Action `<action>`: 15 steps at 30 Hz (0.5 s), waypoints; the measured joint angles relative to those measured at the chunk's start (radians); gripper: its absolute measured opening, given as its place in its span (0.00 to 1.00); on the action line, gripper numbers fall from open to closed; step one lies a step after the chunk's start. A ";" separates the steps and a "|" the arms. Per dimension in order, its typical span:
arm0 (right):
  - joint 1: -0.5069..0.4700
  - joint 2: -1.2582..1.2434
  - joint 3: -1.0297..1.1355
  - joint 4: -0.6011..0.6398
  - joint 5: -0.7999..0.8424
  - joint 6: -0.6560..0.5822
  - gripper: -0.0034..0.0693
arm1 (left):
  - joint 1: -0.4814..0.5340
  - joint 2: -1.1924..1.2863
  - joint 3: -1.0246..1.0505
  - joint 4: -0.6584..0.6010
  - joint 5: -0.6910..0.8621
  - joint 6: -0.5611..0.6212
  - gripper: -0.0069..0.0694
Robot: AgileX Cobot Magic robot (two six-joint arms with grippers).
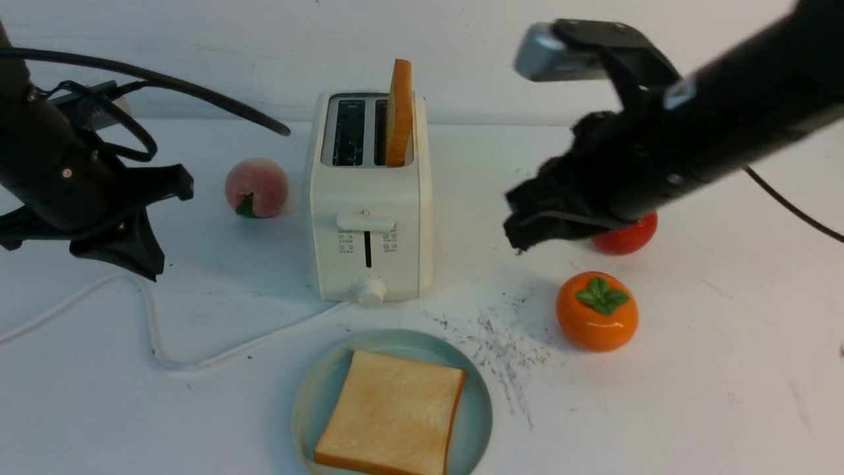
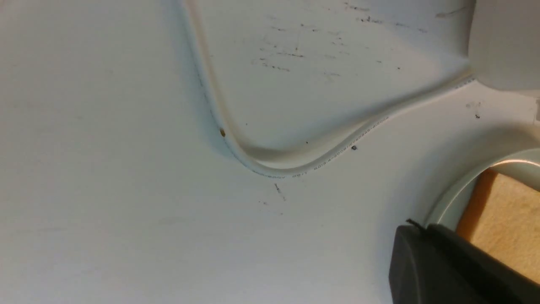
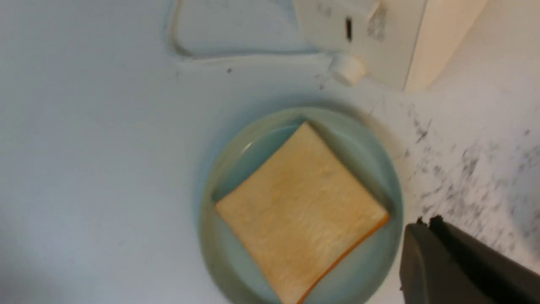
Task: Take toasted bread from bread machine on white table place on plate.
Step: 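Grasp the toast slice in the toaster and pull it up out of the slot with the right gripper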
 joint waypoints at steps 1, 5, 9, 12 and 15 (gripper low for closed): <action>0.016 0.046 -0.056 -0.051 -0.005 0.041 0.05 | 0.003 0.000 0.000 -0.001 0.002 0.004 0.07; 0.047 0.175 -0.202 -0.159 -0.031 0.153 0.08 | 0.006 0.000 0.000 -0.006 0.007 0.007 0.07; 0.061 0.322 -0.387 -0.227 -0.065 0.285 0.18 | 0.007 0.000 0.000 -0.008 0.006 0.009 0.07; 0.061 0.372 -0.463 -0.232 -0.082 0.310 0.32 | 0.008 0.000 0.000 -0.007 -0.007 0.009 0.07; 0.061 0.392 -0.492 -0.233 -0.114 0.311 0.46 | 0.008 0.000 0.000 -0.007 -0.010 0.009 0.07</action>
